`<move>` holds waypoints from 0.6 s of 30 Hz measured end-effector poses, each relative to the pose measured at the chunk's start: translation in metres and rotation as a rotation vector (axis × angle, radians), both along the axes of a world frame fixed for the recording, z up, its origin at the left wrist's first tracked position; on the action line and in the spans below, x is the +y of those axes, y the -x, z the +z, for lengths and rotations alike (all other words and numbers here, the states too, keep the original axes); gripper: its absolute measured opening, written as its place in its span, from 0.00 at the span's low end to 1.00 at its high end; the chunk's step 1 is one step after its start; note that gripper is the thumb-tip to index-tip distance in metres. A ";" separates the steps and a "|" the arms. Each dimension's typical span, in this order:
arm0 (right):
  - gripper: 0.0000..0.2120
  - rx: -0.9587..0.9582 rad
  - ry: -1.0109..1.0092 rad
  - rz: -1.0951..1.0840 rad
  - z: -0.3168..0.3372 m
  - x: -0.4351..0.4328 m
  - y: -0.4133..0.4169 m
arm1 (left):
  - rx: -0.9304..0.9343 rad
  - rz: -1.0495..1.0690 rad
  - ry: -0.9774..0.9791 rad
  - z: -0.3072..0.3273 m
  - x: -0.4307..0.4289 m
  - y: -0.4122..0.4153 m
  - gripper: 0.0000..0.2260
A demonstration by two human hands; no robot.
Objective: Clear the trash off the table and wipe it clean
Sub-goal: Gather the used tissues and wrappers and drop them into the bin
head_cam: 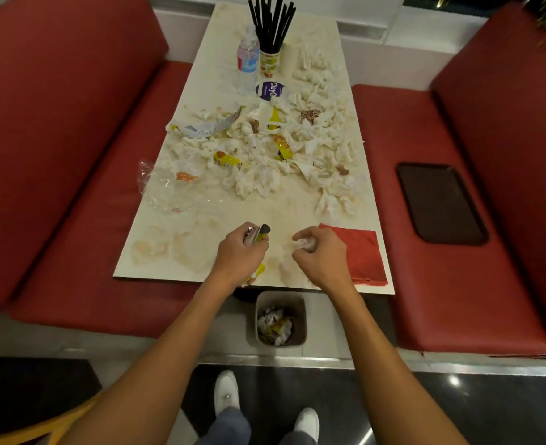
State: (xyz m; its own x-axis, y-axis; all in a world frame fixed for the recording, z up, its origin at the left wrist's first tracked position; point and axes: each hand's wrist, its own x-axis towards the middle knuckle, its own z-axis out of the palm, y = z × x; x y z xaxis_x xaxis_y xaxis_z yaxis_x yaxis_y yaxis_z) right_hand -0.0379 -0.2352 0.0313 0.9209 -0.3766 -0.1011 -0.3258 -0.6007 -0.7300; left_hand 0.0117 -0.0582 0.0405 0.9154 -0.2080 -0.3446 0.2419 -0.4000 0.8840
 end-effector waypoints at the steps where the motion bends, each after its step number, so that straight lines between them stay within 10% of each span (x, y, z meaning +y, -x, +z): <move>1: 0.12 0.001 -0.027 0.003 0.004 0.000 0.011 | -0.014 -0.006 -0.019 0.000 -0.001 0.009 0.03; 18: 0.07 0.053 -0.196 0.116 -0.075 -0.011 0.163 | 0.071 0.137 -0.109 -0.097 -0.020 0.181 0.13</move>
